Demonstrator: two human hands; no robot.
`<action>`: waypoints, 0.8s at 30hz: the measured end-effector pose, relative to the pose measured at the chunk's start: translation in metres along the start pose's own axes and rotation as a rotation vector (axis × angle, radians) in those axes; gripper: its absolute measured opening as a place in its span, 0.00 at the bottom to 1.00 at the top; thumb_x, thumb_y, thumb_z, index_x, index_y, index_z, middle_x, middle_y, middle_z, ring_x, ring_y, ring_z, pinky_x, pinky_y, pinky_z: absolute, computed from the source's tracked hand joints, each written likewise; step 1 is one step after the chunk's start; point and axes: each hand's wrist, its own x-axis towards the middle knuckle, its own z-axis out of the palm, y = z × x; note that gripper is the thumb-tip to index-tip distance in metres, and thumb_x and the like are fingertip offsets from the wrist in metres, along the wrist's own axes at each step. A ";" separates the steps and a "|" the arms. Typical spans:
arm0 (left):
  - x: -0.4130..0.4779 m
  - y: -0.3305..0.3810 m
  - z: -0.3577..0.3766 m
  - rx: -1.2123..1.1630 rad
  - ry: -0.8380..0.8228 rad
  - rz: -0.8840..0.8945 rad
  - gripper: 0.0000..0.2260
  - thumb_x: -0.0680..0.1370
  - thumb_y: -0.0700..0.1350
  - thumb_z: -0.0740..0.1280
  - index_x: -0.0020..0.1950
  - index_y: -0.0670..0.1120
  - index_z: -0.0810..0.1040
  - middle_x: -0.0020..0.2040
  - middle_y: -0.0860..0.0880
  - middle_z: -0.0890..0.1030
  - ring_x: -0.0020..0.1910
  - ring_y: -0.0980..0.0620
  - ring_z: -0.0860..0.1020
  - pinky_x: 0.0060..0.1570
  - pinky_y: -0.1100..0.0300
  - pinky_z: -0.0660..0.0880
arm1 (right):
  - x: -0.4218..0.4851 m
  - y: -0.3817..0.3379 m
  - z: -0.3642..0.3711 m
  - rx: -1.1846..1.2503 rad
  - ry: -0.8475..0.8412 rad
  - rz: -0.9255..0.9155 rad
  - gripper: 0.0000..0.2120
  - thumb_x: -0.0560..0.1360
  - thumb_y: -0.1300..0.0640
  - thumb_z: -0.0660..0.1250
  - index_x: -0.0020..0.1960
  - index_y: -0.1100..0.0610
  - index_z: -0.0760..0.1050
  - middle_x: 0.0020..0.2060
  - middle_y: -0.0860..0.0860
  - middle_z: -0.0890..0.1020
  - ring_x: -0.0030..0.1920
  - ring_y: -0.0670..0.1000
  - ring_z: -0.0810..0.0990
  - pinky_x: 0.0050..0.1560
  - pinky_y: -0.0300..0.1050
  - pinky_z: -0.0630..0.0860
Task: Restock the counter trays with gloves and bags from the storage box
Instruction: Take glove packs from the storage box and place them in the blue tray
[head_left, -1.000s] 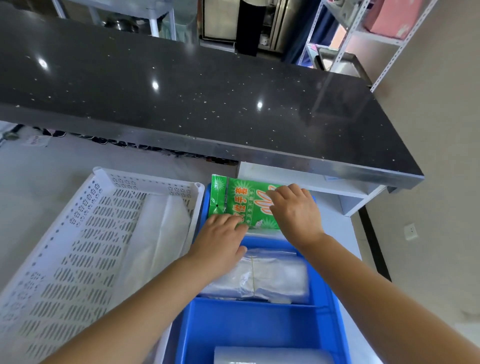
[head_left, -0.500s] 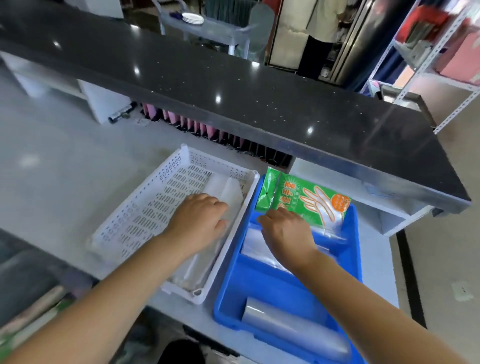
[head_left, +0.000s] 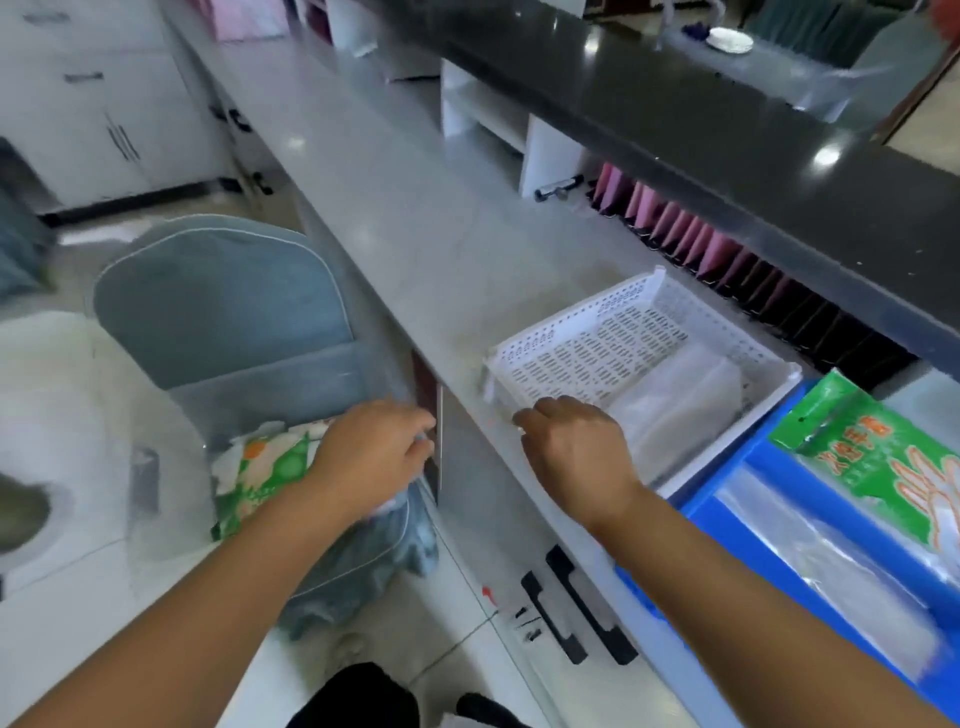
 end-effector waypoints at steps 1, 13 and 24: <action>-0.006 -0.017 -0.004 -0.014 0.004 -0.053 0.10 0.74 0.49 0.62 0.49 0.48 0.80 0.49 0.45 0.82 0.51 0.43 0.78 0.49 0.52 0.75 | 0.010 -0.013 0.002 -0.005 -0.014 -0.018 0.12 0.54 0.67 0.75 0.34 0.55 0.80 0.26 0.50 0.79 0.26 0.53 0.77 0.23 0.38 0.71; -0.034 -0.266 -0.034 -0.104 -0.026 -0.408 0.13 0.77 0.49 0.64 0.60 0.52 0.78 0.61 0.50 0.80 0.58 0.47 0.76 0.52 0.58 0.72 | 0.138 -0.181 0.080 0.125 -0.297 -0.053 0.09 0.70 0.60 0.63 0.47 0.56 0.80 0.40 0.54 0.82 0.42 0.59 0.80 0.38 0.47 0.77; -0.039 -0.382 0.006 -0.133 -0.253 -0.562 0.08 0.76 0.48 0.62 0.52 0.49 0.79 0.49 0.48 0.83 0.46 0.47 0.78 0.44 0.56 0.75 | 0.186 -0.254 0.178 0.280 -0.610 0.006 0.13 0.77 0.56 0.59 0.57 0.49 0.78 0.53 0.49 0.82 0.52 0.51 0.79 0.50 0.43 0.76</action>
